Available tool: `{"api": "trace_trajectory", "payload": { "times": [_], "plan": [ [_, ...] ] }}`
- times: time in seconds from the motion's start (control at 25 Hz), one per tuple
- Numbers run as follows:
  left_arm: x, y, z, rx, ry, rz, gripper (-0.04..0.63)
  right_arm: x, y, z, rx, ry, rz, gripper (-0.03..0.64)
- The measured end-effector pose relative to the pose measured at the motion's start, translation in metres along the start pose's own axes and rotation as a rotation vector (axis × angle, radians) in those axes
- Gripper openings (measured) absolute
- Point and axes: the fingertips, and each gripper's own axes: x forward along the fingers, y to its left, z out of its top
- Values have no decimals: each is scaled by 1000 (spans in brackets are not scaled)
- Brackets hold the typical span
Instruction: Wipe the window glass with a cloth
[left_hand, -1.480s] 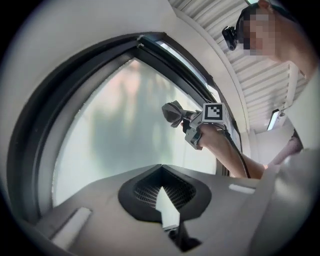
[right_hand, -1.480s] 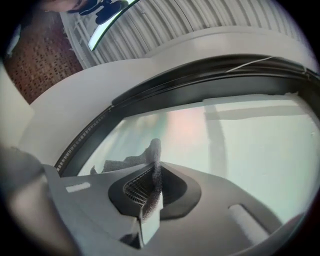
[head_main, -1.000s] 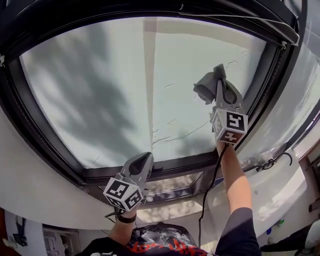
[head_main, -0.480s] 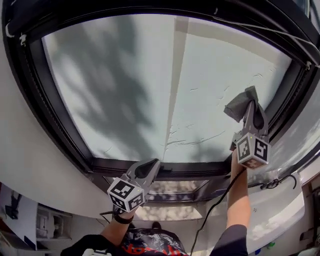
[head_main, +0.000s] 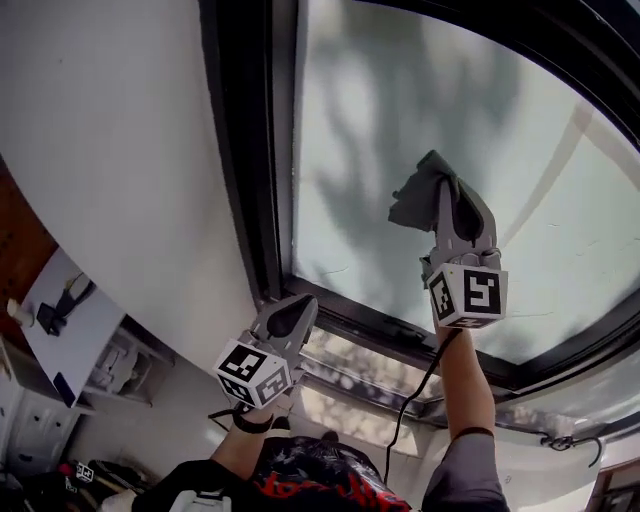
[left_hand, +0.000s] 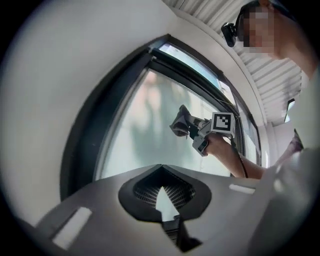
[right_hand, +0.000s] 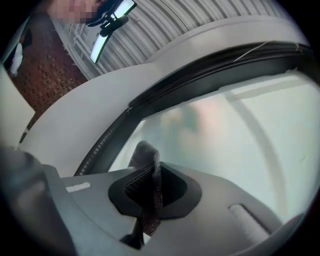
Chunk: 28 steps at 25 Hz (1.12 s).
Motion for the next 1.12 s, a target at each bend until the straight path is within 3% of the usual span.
{"api": "trace_trajectory", "payload": {
  "times": [0.12, 0.24, 0.36, 0.52, 0.68, 0.8, 1.12],
  "plan": [
    [-47, 49, 16, 13, -46, 138, 2, 53, 73, -18, 62, -2, 115, 18],
    [-88, 73, 30, 19, -83, 222, 2, 82, 129, -17, 85, 4, 185, 18],
    [-105, 85, 38, 19, -99, 258, 2, 105, 165, -15, 86, 18, 230, 18],
    [-97, 83, 39, 26, -95, 230, 2, 115, 173, -21, 93, 39, 241, 18],
    [-73, 69, 38, 27, -84, 152, 2, 98, 149, -8, 67, 30, 208, 18],
    [-39, 47, 32, 19, -67, 73, 2, 74, 104, -3, 43, 31, 154, 18],
    [57, -42, -8, -19, 27, -198, 2, -26, -62, -1, -47, 86, -134, 18]
  ]
}}
